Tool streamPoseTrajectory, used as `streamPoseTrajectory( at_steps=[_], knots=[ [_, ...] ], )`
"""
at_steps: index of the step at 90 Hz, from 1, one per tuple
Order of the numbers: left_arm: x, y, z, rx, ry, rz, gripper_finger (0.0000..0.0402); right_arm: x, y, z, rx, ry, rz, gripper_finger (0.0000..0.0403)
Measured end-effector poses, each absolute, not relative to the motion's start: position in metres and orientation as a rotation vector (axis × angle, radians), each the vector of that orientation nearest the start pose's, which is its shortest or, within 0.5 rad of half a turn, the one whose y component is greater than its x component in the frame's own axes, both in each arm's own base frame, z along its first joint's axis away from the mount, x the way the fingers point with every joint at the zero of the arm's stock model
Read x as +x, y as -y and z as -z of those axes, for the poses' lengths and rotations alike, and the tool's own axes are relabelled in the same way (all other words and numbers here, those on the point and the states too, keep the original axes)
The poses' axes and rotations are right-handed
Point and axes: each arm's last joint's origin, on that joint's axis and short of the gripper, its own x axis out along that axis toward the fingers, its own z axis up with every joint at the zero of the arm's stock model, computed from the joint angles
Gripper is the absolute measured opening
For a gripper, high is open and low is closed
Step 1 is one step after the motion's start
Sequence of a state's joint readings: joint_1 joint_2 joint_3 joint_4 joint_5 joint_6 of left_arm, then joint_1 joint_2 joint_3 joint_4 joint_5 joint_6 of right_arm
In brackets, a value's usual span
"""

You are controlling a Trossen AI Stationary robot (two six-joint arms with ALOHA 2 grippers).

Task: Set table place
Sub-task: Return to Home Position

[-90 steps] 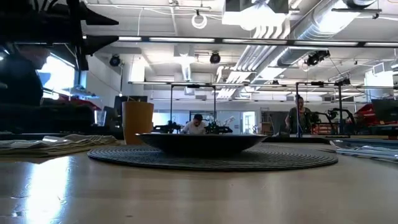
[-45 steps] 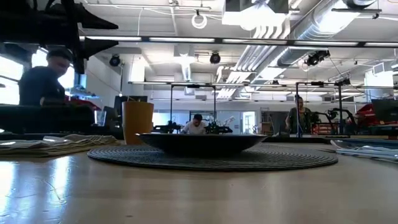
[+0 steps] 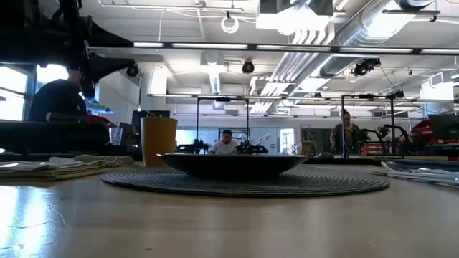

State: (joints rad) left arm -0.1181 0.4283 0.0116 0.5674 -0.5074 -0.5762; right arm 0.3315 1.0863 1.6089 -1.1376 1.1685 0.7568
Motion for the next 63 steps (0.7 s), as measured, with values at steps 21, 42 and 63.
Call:
streamPoseTrajectory(
  at_steps=[21, 42, 63],
  knots=[
    [0.121, -0.001, -0.184, -0.563, 0.236, -0.28, 0.0154, 0.146, -0.021, -0.471, 0.233, -0.116, 0.914, 0.0138],
    [0.119, -0.007, -0.178, -0.529, 0.124, -0.109, 0.0154, 0.147, -0.021, -0.471, 0.194, -0.136, 0.912, 0.0138],
    [0.114, -0.015, -0.157, -0.58, -0.124, -0.05, 0.0154, 0.147, -0.021, -0.47, 0.19, -0.139, 0.912, 0.0138]
  ],
)
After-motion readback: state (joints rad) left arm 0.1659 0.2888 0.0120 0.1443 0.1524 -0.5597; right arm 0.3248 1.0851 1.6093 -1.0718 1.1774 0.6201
